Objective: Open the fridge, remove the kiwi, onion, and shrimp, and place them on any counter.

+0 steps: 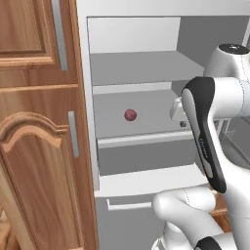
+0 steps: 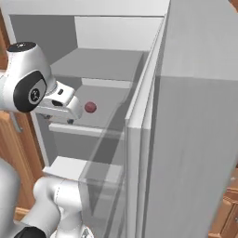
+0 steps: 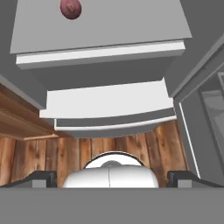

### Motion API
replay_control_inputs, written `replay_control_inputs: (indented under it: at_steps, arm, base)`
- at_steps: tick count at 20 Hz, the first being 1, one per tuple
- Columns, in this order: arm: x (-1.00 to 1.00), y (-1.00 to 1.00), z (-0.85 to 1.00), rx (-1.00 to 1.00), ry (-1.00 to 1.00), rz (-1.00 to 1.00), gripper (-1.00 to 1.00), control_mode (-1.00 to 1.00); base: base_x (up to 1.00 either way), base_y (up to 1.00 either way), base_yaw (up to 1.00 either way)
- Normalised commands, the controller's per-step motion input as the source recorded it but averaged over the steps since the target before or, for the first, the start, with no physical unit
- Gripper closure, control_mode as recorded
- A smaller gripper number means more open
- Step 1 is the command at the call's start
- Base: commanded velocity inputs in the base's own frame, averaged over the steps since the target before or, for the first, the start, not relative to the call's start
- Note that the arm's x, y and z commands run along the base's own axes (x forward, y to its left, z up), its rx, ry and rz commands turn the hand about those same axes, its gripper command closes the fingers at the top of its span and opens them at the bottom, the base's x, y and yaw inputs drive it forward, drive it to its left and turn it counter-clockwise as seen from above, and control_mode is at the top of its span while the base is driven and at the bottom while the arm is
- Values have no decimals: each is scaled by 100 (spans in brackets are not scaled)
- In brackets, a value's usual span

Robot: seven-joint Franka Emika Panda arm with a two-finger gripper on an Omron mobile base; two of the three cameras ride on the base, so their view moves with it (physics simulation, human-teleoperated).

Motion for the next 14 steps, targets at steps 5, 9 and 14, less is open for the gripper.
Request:
replay_control_inputs:
  at_steps: [5, 9, 14]
  arm:
    - [0, 0, 0, 0, 0, 0, -100, 100]
    - [0, 0, 0, 0, 0, 0, -100, 100]
    - [0, 0, 0, 0, 0, 0, -100, 100]
  base:
    - [48, 0, 0]
    - [46, 0, 0]
    - [43, 4, 0]
